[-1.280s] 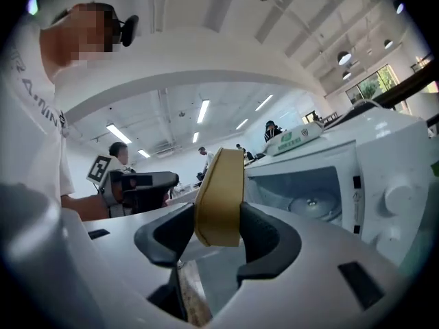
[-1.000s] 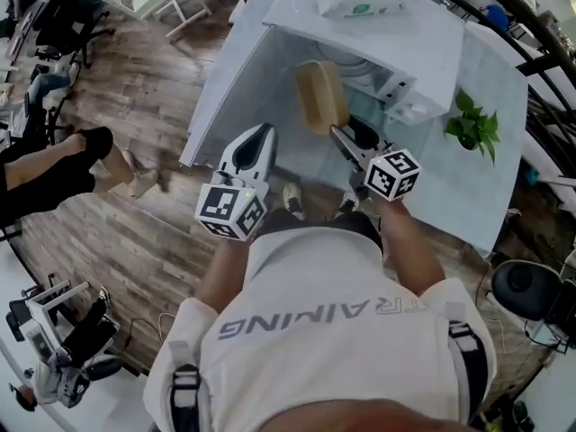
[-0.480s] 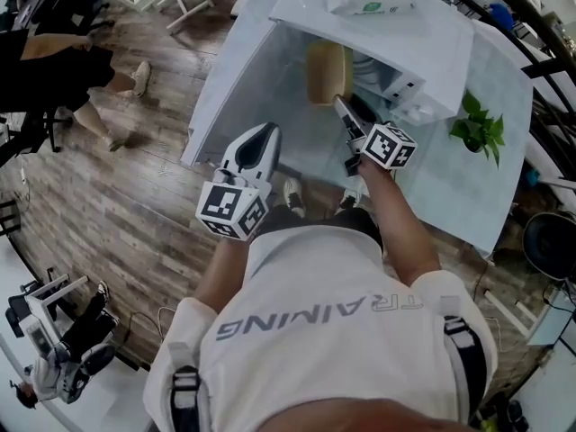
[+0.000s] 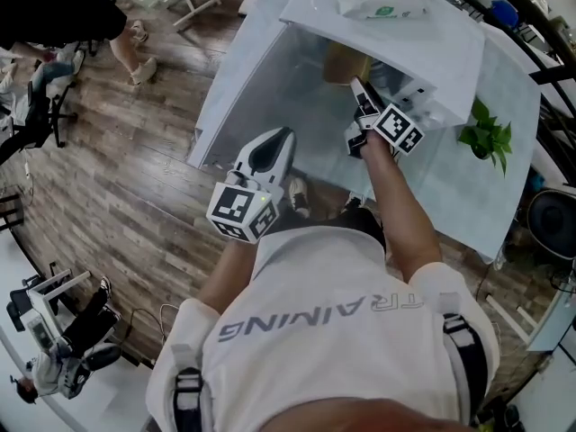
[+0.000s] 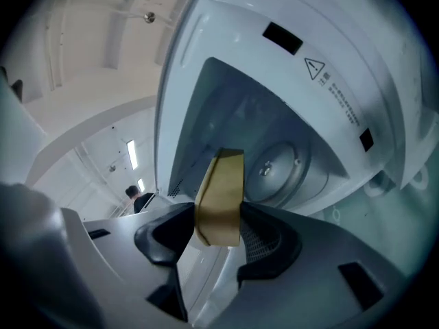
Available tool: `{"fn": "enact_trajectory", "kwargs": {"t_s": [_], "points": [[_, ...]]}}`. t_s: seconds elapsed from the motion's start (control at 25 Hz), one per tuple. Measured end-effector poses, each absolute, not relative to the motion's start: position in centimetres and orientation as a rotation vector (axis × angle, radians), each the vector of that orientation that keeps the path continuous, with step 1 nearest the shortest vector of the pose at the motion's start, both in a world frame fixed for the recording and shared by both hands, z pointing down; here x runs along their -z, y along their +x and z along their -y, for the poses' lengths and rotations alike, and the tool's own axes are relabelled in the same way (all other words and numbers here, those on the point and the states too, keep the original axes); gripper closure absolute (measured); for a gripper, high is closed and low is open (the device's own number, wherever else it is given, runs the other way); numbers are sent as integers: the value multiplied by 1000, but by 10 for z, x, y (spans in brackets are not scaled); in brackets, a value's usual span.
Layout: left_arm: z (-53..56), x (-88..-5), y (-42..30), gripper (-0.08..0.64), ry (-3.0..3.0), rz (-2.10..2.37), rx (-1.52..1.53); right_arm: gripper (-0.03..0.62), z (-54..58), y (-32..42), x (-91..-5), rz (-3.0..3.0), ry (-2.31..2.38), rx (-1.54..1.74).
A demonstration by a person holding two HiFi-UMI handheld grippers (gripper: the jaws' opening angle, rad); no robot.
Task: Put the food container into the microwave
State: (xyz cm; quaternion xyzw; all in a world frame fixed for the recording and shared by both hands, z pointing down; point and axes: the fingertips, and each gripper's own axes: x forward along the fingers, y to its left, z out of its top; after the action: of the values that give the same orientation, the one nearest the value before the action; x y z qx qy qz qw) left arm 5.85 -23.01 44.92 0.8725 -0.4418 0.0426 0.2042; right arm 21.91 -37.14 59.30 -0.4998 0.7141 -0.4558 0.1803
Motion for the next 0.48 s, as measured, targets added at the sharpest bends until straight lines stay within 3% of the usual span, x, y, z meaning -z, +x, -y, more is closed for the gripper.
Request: {"fn": "enact_trajectory", "kwargs": {"t_s": [0.48], "points": [[243,-450,68,511,2427,1213,-126,368,415,234,-601,-1899,-1540,1208]]}}
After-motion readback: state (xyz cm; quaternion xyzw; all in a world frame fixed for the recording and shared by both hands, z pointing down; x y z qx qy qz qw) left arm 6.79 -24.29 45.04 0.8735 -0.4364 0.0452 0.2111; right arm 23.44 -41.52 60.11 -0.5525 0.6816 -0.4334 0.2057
